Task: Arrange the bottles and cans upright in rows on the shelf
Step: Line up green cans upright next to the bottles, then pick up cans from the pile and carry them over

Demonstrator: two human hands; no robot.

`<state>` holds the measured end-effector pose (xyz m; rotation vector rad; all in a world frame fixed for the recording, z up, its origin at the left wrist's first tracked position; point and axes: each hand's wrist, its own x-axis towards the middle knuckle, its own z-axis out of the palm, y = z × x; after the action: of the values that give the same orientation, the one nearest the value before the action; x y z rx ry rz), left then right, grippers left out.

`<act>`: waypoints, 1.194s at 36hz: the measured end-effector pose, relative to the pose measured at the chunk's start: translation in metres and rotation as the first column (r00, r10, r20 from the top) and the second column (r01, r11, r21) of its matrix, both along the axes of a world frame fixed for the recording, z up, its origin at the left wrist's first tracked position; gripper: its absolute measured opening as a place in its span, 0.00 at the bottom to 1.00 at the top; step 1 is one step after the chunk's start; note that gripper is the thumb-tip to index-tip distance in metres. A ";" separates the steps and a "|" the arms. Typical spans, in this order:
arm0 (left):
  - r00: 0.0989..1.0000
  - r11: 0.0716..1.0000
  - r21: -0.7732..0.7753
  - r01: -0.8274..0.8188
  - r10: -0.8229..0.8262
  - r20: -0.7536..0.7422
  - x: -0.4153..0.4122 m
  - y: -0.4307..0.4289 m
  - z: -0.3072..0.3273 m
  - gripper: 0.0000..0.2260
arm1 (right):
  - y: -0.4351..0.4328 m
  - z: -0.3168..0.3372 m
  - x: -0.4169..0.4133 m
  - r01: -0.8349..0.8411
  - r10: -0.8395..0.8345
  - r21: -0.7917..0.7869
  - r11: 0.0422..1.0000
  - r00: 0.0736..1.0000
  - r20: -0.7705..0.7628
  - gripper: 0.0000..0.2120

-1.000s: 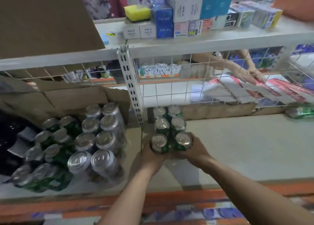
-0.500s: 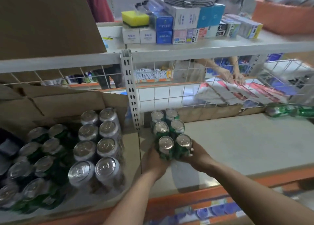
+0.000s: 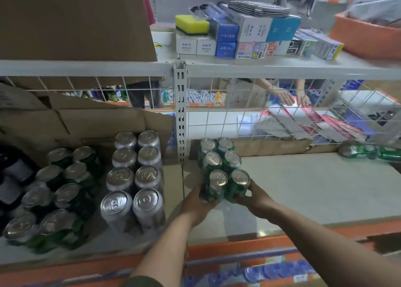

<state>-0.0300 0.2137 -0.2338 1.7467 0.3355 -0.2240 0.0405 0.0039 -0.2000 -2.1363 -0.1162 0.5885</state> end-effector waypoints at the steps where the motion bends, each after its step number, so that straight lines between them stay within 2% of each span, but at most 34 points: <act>1: 1.000 1.000 -0.008 -0.002 0.002 0.010 0.001 0.000 -0.001 0.42 | 0.000 -0.001 0.001 -0.002 0.003 -0.010 1.000 1.000 0.002 0.34; 3: 1.000 1.000 -0.007 0.000 0.000 0.008 0.001 0.001 -0.003 0.45 | 0.000 0.000 0.001 -0.013 0.013 -0.037 0.999 1.000 0.007 0.33; 6: 1.000 1.000 0.006 -0.011 0.011 -0.009 0.000 -0.001 0.002 0.37 | 0.001 0.001 0.003 -0.038 0.040 -0.074 0.997 0.999 0.029 0.31; 8: 1.000 1.000 -0.002 -0.029 0.029 -0.006 0.001 -0.003 0.002 0.35 | 0.000 0.000 0.005 -0.040 0.044 -0.105 0.994 0.998 0.036 0.35; 15: 0.996 0.995 -0.038 -0.087 0.087 0.009 0.005 -0.007 -0.004 0.36 | 0.000 0.000 0.011 -0.056 0.067 -0.200 0.978 0.997 0.046 0.38; 20: 0.994 0.994 -0.015 -0.107 0.106 -0.017 0.004 -0.008 -0.004 0.32 | 0.002 0.002 0.014 -0.070 0.089 -0.217 0.974 0.993 0.079 0.38; 24: 0.991 0.991 -0.004 -0.134 0.134 -0.010 0.003 -0.013 0.001 0.24 | 0.001 0.002 0.014 -0.073 0.096 -0.228 0.971 0.991 0.092 0.37; 30: 0.991 0.991 0.001 -0.131 0.131 0.005 0.003 -0.015 0.004 0.22 | -0.001 0.009 0.014 -0.110 0.128 -0.227 0.968 0.990 0.065 0.35; 33: 0.995 0.995 -0.030 -0.097 0.098 0.026 0.007 -0.014 0.015 0.26 | -0.002 0.017 0.015 -0.154 0.162 -0.119 0.981 0.985 0.057 0.26; 37: 0.990 0.992 -0.005 -0.125 0.125 0.060 0.013 -0.009 0.049 0.41 | -0.008 0.033 0.019 -0.178 0.168 0.108 0.978 0.981 0.093 0.39; 39: 0.981 0.987 0.043 -0.157 0.150 0.122 0.017 -0.006 0.070 0.41 | -0.010 0.047 0.024 -0.176 0.160 0.133 0.975 0.979 0.127 0.44; 43: 0.971 0.985 0.110 -0.134 0.108 0.215 0.028 -0.005 0.107 0.42 | -0.015 0.076 0.037 -0.141 0.100 0.143 0.980 0.961 0.259 0.43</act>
<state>-0.0023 0.2090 -0.1267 1.8456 0.3068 0.0700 0.0772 -0.0113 -0.1244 -2.0472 -0.4234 0.3621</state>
